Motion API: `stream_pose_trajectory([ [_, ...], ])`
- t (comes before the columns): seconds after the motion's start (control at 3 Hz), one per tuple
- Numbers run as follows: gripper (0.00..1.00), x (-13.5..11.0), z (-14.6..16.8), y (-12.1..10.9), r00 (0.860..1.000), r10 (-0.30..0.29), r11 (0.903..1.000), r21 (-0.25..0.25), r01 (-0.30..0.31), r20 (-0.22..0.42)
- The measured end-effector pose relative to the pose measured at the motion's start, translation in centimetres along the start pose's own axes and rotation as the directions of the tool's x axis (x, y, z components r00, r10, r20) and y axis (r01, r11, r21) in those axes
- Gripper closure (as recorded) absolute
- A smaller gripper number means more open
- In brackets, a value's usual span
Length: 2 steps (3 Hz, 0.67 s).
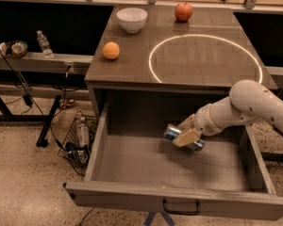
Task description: Place redbull can into top drawer
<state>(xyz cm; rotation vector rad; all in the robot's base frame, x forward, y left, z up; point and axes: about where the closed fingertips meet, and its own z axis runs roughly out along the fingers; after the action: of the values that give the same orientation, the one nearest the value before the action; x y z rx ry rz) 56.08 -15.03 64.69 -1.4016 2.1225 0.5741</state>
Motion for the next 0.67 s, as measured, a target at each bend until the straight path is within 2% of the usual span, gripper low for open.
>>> stream_pose_trajectory([
  [0.67, 0.05, -0.7, -3.1, 0.7, 0.994, 0.043, 0.9984, 0.031, -0.047, 0.096],
])
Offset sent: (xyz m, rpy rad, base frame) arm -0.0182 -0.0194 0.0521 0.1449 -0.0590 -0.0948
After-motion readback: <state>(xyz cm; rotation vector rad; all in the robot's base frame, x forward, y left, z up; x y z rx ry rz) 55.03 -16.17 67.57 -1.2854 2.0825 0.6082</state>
